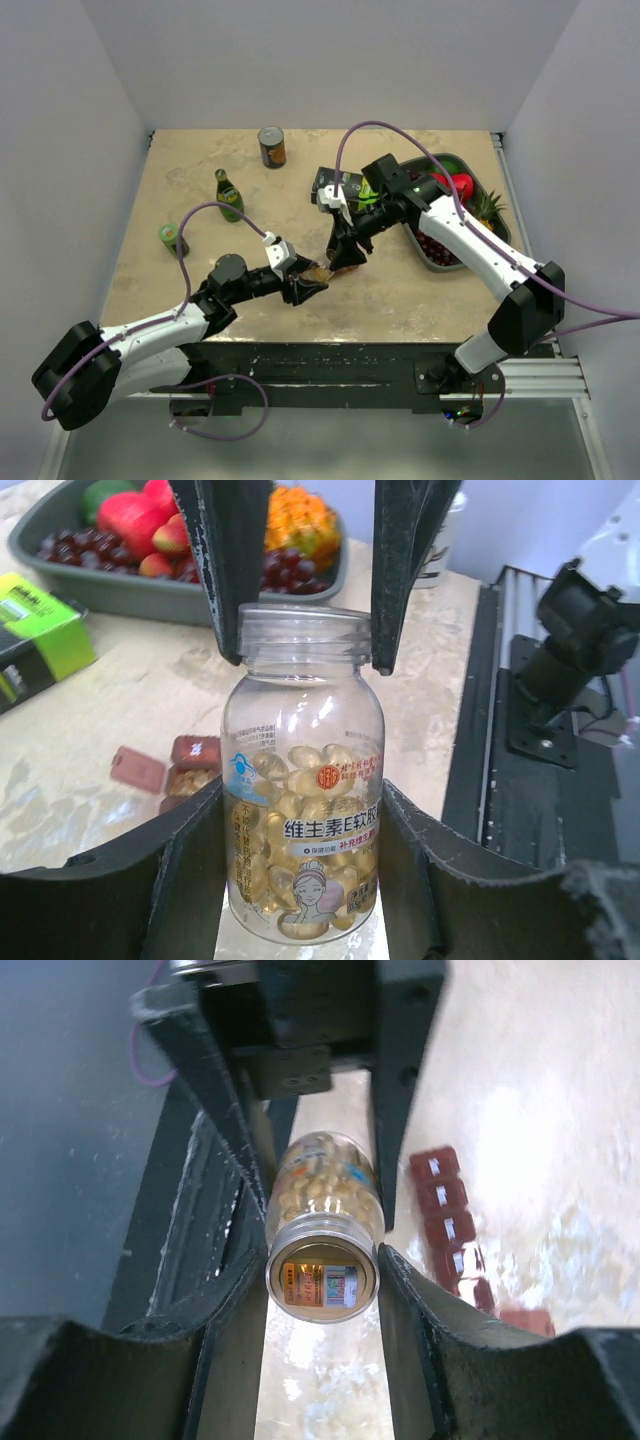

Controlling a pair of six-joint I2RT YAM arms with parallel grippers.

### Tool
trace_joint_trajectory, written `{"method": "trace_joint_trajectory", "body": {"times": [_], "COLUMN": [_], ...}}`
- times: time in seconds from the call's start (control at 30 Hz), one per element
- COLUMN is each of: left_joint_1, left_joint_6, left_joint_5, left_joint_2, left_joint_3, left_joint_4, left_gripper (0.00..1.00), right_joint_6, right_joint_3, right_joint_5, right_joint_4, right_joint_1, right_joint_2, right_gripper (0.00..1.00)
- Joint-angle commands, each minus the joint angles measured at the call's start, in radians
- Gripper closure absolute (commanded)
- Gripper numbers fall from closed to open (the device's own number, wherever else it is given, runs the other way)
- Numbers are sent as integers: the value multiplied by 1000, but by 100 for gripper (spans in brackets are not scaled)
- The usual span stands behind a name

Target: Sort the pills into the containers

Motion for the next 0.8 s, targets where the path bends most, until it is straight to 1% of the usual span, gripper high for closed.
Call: {"method": "trace_joint_trajectory", "body": {"times": [0.0, 0.03, 0.07, 0.1, 0.13, 0.23, 0.27, 0.33, 0.37, 0.4, 0.47, 0.5, 0.57, 0.6, 0.67, 0.7, 0.77], "left_joint_1": [-7, -7, -7, -9, -10, -7, -9, -7, -7, -7, -7, -7, -7, -7, -9, -9, -10], "left_joint_6": [-13, -18, -18, -18, -15, 2, 5, 13, 16, 24, 31, 38, 33, 27, 21, 19, 16], "left_joint_5": [-158, -207, -219, -229, -238, -217, -207, -184, -172, -158, -114, -99, -48, -33, -3, 7, 29], "left_joint_2": [-6, 0, 9, 30, 43, 77, 80, 72, 58, 51, 31, 26, 3, -3, -21, -26, -35], "left_joint_3": [45, 49, 49, 53, 62, 56, 51, 24, 13, 2, -18, -23, -46, -52, -62, -67, -67], "left_joint_4": [129, 140, 148, 152, 158, 183, 188, 194, 195, 195, 171, 162, 166, 168, 166, 165, 166], "left_gripper": [100, 100, 100, 100, 100, 100, 100, 100, 100, 100, 100, 100, 100, 100, 100, 100, 100], "right_joint_6": [547, 614, 676, 735, 763, 777, 762, 693, 664, 600, 522, 422, 299, 155, 25, -109, -260], "right_joint_3": [-107, -136, -144, -150, -161, -150, -142, -98, -81, -63, -4, 16, 57, 66, 72, 71, 60], "right_joint_5": [246, 291, 336, 347, 356, 286, 270, 247, 217, 194, 152, 149, 149, 131, 112, 83, 53], "right_joint_4": [377, 409, 433, 453, 467, 478, 473, 431, 408, 363, 307, 238, 159, 66, -9, -87, -202], "right_joint_1": [10, 11, 10, 11, 11, 11, 10, 8, -1, -12, -39, -47, -58, -59, -61, -61, -61], "right_joint_2": [-47, -48, -45, -42, -41, -33, -33, -33, -34, -42, -50, -54, -68, -74, -105, -114, -137], "right_gripper": [77, 76, 73, 70, 60, 41, 27, 12, 1, 1, 1, 1, 1, 1, 1, 1, 1]}}
